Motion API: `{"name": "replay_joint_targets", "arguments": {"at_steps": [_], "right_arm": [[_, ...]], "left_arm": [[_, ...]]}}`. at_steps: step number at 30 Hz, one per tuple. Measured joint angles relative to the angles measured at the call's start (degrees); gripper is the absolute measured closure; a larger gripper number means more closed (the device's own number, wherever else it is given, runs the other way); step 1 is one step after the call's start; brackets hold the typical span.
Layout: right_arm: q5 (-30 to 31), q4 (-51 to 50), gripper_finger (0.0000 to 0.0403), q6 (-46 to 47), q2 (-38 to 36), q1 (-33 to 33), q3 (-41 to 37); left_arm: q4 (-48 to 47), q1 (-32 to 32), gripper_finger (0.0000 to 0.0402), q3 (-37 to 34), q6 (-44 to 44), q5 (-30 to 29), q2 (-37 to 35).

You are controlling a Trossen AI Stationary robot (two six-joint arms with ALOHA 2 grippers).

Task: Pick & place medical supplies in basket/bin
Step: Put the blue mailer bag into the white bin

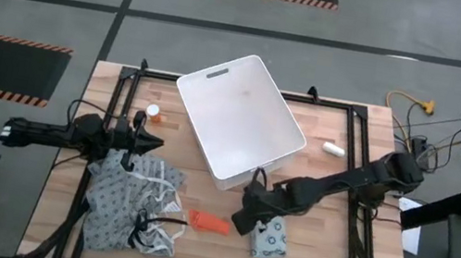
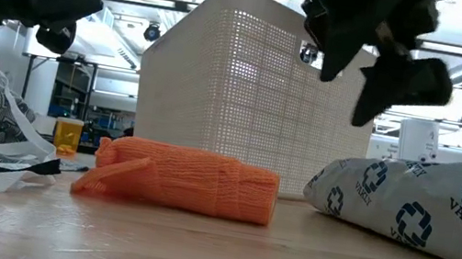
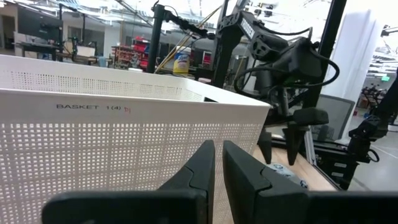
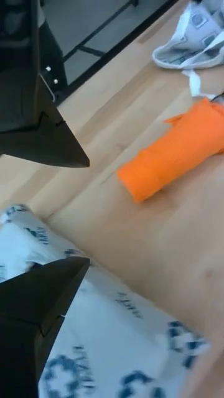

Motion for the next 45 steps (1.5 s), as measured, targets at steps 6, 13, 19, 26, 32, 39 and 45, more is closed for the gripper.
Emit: {"name": "replay_joint_targets", "arguments": {"at_steps": [6, 13, 19, 26, 32, 39, 45], "right_arm": [[-1.49, -0.30, 0.0166, 3.45, 0.24, 2.64, -0.03], [1.10, -1.74, 0.0167, 5.57, 0.33, 4.62, -0.39], [2.26, -3.69, 0.0168, 6.52, 0.33, 5.18, -1.37], [2.31, -2.92, 0.0168, 6.72, 0.39, 5.35, -2.97], [2.33, 1.74, 0.0168, 7.10, 0.37, 5.35, -4.64], [1.94, 4.39, 0.0168, 8.13, 0.26, 5.78, -7.67], [1.40, 7.17, 0.0168, 7.62, 0.15, 6.32, -9.91]], "left_arm": [[-0.12, -0.01, 0.0387, 0.02, 0.02, -0.01, 0.00], [-0.18, 0.00, 0.0387, 0.02, 0.02, -0.02, 0.00], [-0.20, 0.00, 0.0387, 0.02, 0.02, -0.01, 0.00], [-0.20, 0.00, 0.0387, 0.02, 0.02, -0.02, 0.00], [-0.30, -0.01, 0.0387, 0.01, 0.02, -0.01, 0.00], [-2.51, -0.01, 0.0387, 0.02, 0.02, -0.01, -0.01], [-2.40, -0.01, 0.0387, 0.02, 0.02, -0.02, 0.00]]}}
